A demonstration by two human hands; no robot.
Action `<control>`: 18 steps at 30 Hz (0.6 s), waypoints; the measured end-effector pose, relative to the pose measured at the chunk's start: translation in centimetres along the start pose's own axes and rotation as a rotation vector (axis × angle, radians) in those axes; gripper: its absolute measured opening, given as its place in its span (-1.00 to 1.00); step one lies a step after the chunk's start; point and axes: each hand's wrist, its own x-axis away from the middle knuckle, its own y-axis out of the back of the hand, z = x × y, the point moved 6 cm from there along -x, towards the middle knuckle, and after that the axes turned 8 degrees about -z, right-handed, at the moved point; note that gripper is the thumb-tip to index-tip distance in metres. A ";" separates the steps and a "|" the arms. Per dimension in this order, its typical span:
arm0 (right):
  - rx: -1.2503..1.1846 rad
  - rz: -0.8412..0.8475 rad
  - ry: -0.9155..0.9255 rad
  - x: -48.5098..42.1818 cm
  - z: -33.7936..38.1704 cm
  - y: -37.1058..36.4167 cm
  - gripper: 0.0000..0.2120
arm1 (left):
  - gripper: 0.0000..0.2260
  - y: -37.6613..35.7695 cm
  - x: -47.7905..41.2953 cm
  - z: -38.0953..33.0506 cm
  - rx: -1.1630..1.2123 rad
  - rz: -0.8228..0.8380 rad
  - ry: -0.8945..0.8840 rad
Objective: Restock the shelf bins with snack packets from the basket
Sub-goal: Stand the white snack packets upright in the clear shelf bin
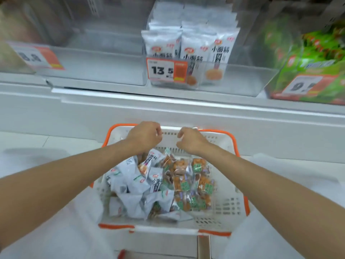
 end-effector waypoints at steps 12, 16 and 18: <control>0.205 0.296 -0.002 1.0 -2.6 -6.7 -0.76 | -0.62 -10.3 2.8 7.7 -0.802 0.685 -0.358; 0.211 0.346 0.018 1.1 -2.5 -6.4 -0.71 | -0.58 -9.9 2.5 7.7 -0.819 0.668 -0.365; 0.183 0.333 0.015 0.9 -2.6 -5.6 -0.73 | -0.59 -8.9 2.3 6.8 -0.703 0.645 -0.326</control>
